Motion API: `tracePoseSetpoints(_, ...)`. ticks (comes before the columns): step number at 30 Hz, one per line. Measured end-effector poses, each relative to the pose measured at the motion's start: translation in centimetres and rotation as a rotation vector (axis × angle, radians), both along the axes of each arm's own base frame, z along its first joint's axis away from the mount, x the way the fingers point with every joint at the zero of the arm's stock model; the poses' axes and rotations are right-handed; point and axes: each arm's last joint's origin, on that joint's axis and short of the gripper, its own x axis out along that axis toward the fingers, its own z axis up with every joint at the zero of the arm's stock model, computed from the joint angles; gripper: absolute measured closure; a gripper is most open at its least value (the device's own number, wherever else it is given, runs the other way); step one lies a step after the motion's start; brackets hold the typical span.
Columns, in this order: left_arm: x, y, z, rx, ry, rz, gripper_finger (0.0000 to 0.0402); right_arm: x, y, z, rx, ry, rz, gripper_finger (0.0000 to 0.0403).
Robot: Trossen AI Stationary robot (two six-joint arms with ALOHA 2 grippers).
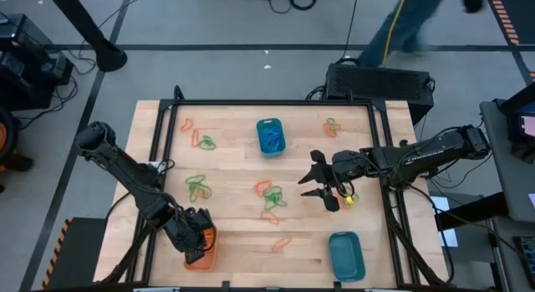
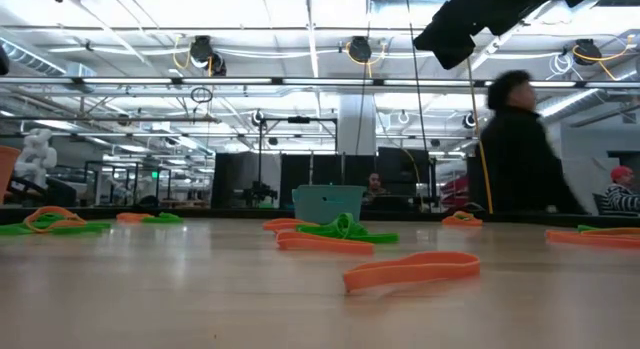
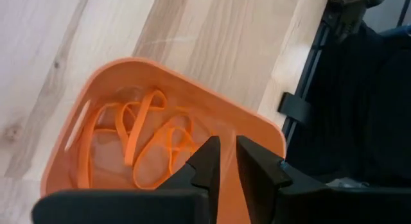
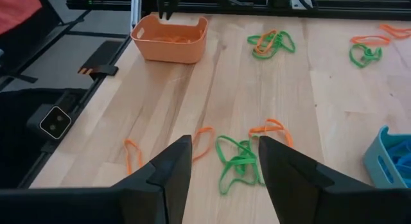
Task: Sort rubber bands into baskets
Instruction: Put the orange rubber band into the orange bin
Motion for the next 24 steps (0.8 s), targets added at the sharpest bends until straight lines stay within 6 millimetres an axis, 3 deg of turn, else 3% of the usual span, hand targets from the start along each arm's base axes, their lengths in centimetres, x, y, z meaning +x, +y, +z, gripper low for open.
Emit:
tracePoseSetpoints(6,-0.2,0.3,-0.2,0.03,0.027,-0.001,0.0338,0.0,0.0,0.0,-0.009,-0.001,-0.015,0.023)
tracePoseSetpoints(11,0.3,0.5,-0.1,0.071,-0.044,-0.094,0.0338,-0.1,-1.0,-0.2,-0.136,0.009,-0.227,0.023)
tracePoseSetpoints(15,1.6,1.7,0.0,0.201,-0.152,-0.155,0.0338,-0.7,-3.0,-0.5,-0.247,0.075,-0.381,0.023)
tracePoseSetpoints(20,3.9,4.3,0.4,0.461,-0.322,-0.21,0.0338,-1.2,-6.9,-1.5,-0.24,0.204,-0.573,0.023)
tracePoseSetpoints(24,6.5,5.9,1.2,0.558,-0.494,-0.266,0.0338,-1.2,-8.3,-2.2,-0.176,0.253,-0.545,0.023)
